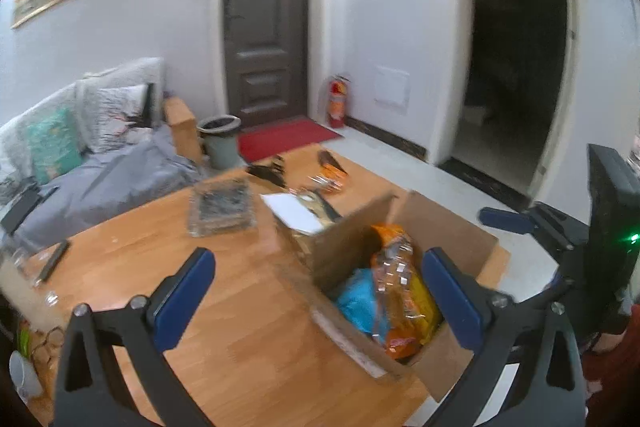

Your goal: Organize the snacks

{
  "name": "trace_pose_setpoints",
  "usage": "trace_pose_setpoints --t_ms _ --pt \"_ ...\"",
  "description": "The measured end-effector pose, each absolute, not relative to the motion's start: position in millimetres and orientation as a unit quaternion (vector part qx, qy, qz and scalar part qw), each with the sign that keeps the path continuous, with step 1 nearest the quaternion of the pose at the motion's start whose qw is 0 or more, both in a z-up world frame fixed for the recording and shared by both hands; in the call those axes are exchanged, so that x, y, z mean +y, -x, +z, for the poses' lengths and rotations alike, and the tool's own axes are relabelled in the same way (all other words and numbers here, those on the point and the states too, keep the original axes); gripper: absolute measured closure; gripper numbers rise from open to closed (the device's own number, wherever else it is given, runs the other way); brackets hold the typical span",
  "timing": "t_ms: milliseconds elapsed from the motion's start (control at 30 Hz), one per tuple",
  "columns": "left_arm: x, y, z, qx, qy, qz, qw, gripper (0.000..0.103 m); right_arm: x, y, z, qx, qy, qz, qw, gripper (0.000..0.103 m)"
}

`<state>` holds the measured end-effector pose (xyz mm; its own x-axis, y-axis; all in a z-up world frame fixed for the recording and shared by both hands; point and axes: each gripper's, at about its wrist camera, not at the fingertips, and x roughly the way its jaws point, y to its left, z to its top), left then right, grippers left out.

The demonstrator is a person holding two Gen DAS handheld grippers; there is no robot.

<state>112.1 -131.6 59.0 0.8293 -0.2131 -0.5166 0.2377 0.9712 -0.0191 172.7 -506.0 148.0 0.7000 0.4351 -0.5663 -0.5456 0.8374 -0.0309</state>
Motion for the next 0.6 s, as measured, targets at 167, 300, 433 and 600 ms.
trace_pose_setpoints --t_ms 167,300,433,600 --pt "-98.7 -77.7 63.0 0.217 -0.003 -0.026 0.976 0.001 -504.6 -157.4 166.4 0.211 0.057 0.303 0.928 0.006" --pt "-68.9 -49.7 55.3 0.188 0.025 0.039 0.981 0.001 -505.3 -147.4 175.5 0.159 0.015 0.332 0.930 0.000" --pt "-51.3 -39.3 42.8 0.188 0.035 0.071 0.979 0.001 -495.9 -141.2 176.6 0.138 0.016 0.342 0.929 0.000" --pt "-39.3 -32.1 32.3 0.194 0.040 0.081 0.977 0.001 -477.2 -137.4 167.3 0.145 0.059 0.340 0.927 0.000"
